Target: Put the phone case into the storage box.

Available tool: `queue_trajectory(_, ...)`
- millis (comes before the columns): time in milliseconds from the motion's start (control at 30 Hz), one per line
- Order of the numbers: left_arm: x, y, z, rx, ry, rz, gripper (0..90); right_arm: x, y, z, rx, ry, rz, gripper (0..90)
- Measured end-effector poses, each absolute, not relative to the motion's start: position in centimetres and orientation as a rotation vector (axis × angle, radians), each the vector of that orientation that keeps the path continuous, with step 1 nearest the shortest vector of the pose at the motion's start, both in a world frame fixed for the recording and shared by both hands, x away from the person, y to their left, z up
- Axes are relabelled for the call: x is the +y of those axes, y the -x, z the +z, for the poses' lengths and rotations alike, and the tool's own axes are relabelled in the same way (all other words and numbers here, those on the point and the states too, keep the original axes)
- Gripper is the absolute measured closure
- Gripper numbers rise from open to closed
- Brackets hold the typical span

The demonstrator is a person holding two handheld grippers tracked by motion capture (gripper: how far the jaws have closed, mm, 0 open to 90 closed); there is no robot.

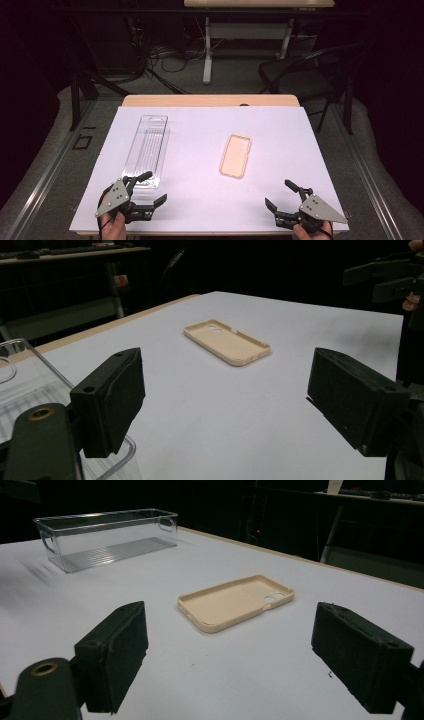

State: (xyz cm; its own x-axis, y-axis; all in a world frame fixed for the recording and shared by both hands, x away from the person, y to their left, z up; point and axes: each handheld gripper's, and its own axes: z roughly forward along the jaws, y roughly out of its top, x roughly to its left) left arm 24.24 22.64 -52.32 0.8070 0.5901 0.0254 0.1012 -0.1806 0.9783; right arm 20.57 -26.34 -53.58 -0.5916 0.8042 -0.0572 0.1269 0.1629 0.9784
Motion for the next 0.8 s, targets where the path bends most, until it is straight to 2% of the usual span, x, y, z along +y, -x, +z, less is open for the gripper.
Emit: queue_trajectory(800,22.21,-25.03,-51.99,0.664,-1.803,0.442,15.8,-25.76,-21.09,-53.85,1.935,-0.84,1.435,14.6)
